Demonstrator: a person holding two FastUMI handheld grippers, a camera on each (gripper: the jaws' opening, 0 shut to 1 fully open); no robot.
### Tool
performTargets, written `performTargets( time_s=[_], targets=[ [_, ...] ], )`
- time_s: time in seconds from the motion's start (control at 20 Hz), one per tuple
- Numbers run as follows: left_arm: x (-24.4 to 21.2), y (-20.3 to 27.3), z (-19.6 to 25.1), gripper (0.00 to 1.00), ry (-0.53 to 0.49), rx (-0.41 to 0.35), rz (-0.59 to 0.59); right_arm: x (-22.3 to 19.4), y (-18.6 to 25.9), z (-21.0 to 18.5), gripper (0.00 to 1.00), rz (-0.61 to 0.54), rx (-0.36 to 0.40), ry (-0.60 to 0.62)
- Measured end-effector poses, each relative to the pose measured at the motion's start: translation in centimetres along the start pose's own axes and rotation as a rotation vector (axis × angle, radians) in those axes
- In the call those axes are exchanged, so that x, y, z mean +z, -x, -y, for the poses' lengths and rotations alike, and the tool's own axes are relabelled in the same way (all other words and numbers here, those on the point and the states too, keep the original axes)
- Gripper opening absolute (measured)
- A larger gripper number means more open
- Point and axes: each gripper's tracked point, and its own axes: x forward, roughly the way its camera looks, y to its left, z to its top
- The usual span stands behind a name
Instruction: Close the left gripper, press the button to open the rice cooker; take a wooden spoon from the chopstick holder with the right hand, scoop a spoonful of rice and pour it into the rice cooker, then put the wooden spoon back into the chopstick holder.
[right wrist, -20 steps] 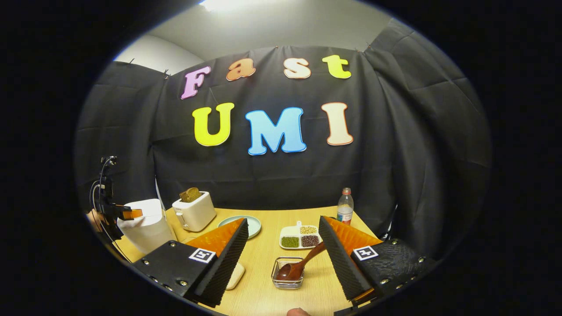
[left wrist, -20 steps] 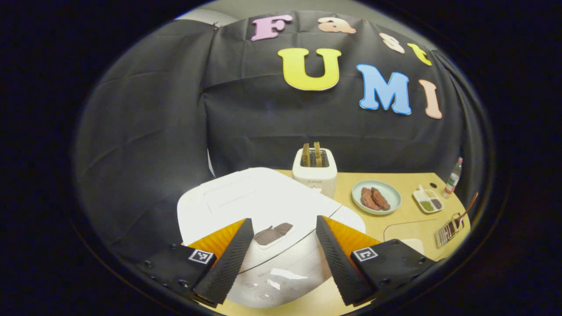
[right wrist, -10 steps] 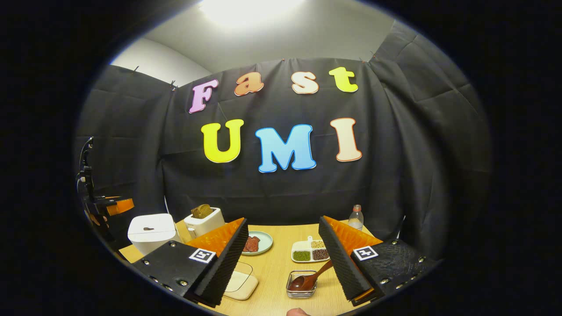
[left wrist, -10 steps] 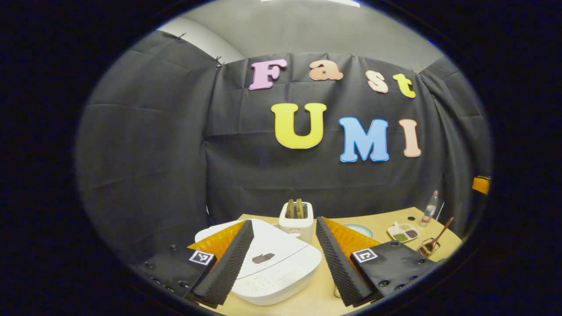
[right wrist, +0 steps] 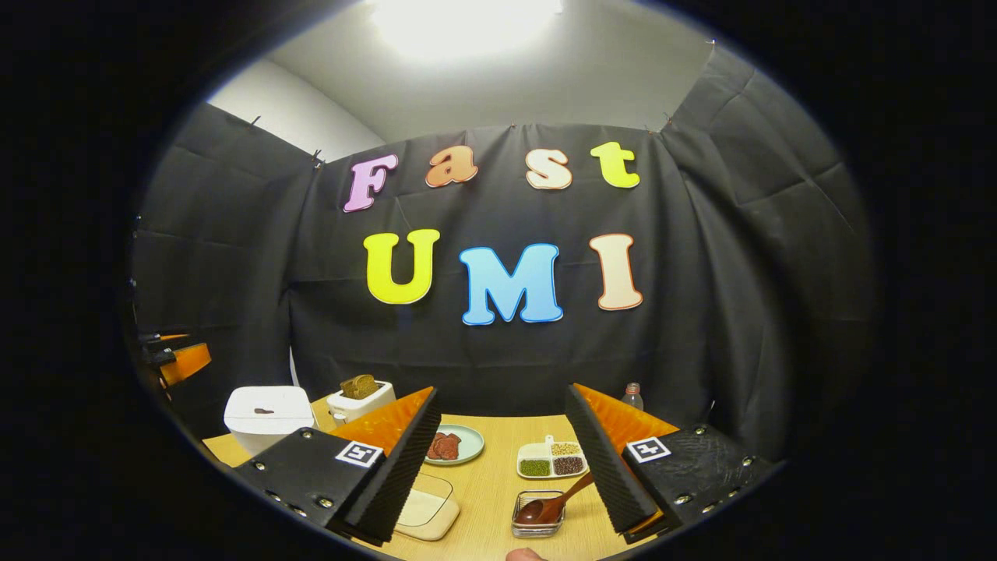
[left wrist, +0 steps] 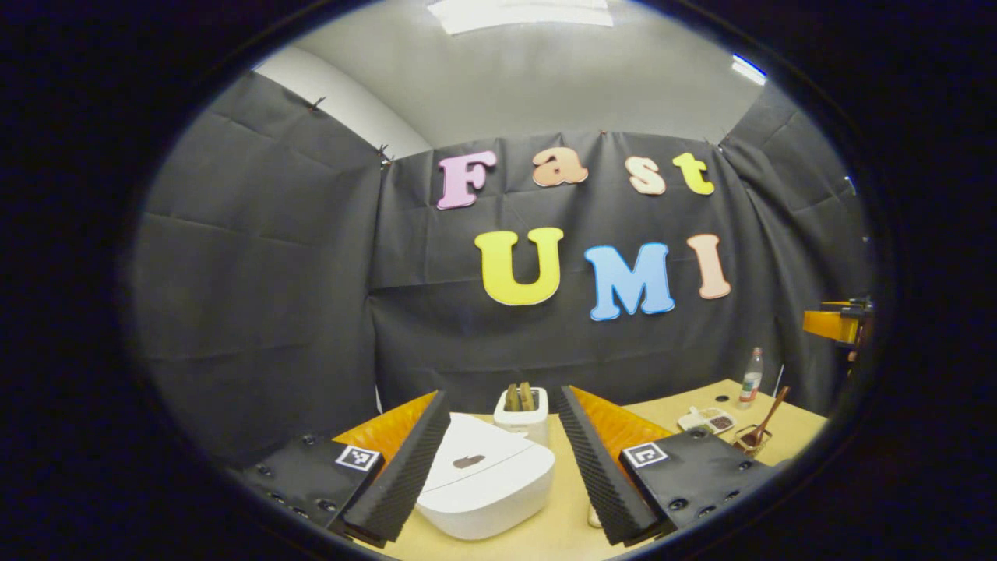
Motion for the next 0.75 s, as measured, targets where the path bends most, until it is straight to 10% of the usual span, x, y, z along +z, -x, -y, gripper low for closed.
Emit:
performTargets(
  time_s=[0.75],
  targets=[
    [-0.1, 1.1, 0.7, 0.98, 0.042, 0.010, 0.003, 0.7, 0.7, -1.7, 0.98, 0.040, -0.005, -0.008]
  ],
)
